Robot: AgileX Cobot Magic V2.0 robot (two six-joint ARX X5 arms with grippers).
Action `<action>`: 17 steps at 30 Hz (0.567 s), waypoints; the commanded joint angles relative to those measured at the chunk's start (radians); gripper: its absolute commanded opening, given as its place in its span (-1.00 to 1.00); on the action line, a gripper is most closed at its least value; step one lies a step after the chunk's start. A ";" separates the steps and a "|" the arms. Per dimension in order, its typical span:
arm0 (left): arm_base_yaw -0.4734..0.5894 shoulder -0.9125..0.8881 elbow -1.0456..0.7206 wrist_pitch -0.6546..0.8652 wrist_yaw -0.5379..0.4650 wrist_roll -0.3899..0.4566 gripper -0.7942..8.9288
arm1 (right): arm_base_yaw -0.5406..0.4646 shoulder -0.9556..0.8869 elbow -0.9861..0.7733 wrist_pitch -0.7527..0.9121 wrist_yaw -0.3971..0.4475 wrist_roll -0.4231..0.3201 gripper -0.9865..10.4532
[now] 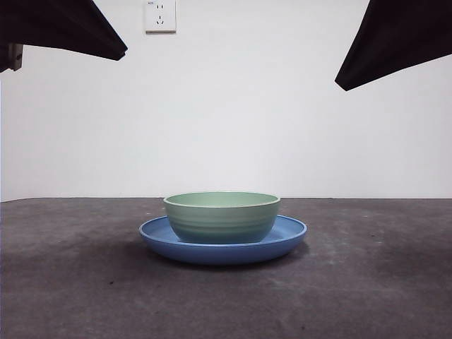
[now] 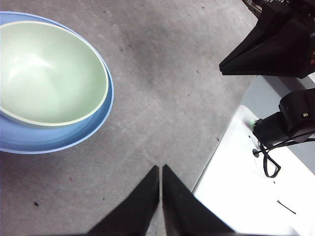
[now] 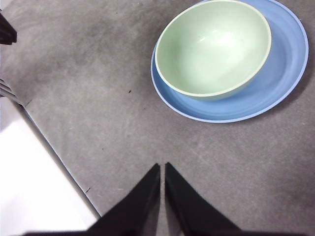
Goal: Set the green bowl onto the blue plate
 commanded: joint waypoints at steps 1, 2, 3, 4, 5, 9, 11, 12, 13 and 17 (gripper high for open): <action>-0.005 0.004 0.009 0.009 0.003 0.005 -0.82 | 0.008 0.006 0.009 0.010 0.000 -0.005 -0.81; -0.005 0.004 0.009 0.009 0.003 0.005 -0.82 | 0.008 0.006 0.009 0.010 0.000 -0.005 -0.81; -0.005 0.004 0.009 0.009 0.003 0.005 -0.82 | 0.008 0.006 0.009 0.010 0.000 -0.005 -0.81; -0.005 0.004 0.009 0.009 0.003 0.005 -0.82 | 0.008 0.006 0.009 0.010 0.000 -0.005 -0.81; -0.005 0.004 0.009 0.009 0.003 0.005 -0.82 | 0.008 0.006 0.009 0.010 0.000 -0.005 -0.81; -0.005 0.004 0.009 0.009 0.003 0.005 -0.82 | 0.008 0.006 0.009 0.010 0.000 -0.005 -0.81; -0.006 0.004 0.009 0.017 0.003 0.005 -0.82 | 0.008 0.006 0.009 0.010 0.000 -0.005 -0.81; -0.006 -0.001 0.009 0.016 0.003 0.005 -0.82 | 0.008 0.006 0.009 0.010 0.000 -0.005 -0.81; -0.004 -0.013 0.009 0.016 0.003 0.007 -0.82 | 0.008 0.006 0.009 0.010 0.000 -0.005 -0.81; 0.034 -0.090 0.009 0.071 -0.142 0.090 -0.82 | 0.008 0.006 0.009 0.010 0.000 -0.005 -0.81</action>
